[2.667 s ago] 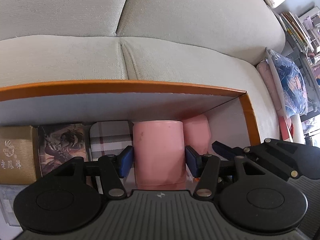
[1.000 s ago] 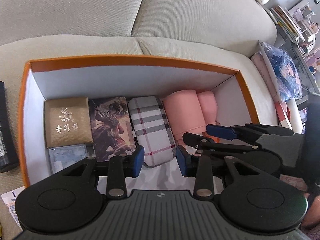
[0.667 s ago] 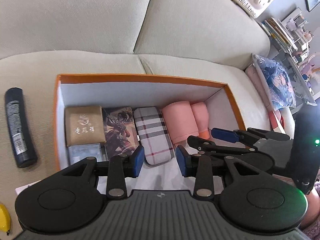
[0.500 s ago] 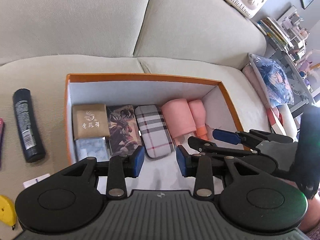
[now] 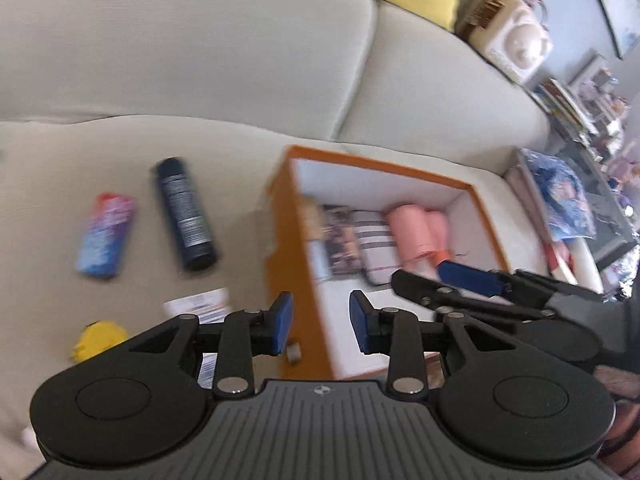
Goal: Organize rigid objects
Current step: 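Withdraw both grippers from the shoebox toward the remaining items, then grasp the Vaseline tube with the right gripper while the left grasps the yellow tape measure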
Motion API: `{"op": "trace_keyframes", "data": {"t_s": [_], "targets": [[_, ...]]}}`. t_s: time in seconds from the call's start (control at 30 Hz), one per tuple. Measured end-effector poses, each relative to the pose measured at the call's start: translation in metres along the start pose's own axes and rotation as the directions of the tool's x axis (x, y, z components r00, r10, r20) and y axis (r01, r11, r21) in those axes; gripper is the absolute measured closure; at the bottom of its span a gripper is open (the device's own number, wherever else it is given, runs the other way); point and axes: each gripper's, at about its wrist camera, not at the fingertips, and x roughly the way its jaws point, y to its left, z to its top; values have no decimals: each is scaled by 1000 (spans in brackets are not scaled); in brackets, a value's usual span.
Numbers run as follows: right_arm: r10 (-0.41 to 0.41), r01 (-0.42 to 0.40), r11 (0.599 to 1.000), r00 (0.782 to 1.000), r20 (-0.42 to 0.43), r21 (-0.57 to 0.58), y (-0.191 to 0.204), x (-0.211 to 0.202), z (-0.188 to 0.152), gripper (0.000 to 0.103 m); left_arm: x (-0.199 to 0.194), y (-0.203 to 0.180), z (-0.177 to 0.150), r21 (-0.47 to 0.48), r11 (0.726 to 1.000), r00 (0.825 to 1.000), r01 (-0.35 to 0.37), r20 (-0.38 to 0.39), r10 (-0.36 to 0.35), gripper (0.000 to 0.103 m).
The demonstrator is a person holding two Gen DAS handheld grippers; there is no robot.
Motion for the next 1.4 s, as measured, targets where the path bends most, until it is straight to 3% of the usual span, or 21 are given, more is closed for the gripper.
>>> {"op": "trace_keyframes", "data": {"t_s": [0.2,0.43,0.77,0.9,1.0,1.13,1.4], "targets": [[96,-95,995,995,25,-34,54,-5,-5,50,-26,49,-17,-103,994,999,-30,13,31,64],[157,-157,981,988,-11,-116,108,9,-26,51,-36,107,-41,-202,976,997,-83,-24,79,64],[90,-115,978,985,-147,-173,138,61,-42,54,-27,160,-67,-273,954,991,-123,-91,101,64],[41,-74,965,990,-131,-250,148,67,-43,52,-16,164,-68,-276,953,990,-127,-102,102,64],[16,-51,956,992,-123,-288,154,70,-40,51,-7,167,-65,-293,948,991,-128,-78,109,55],[38,-81,941,990,-136,-328,162,77,-36,52,10,158,-54,-188,963,980,-194,-73,183,47],[-13,-83,929,967,-256,-360,165,118,-33,49,38,150,-41,-13,981,973,-194,-131,191,30]]}}
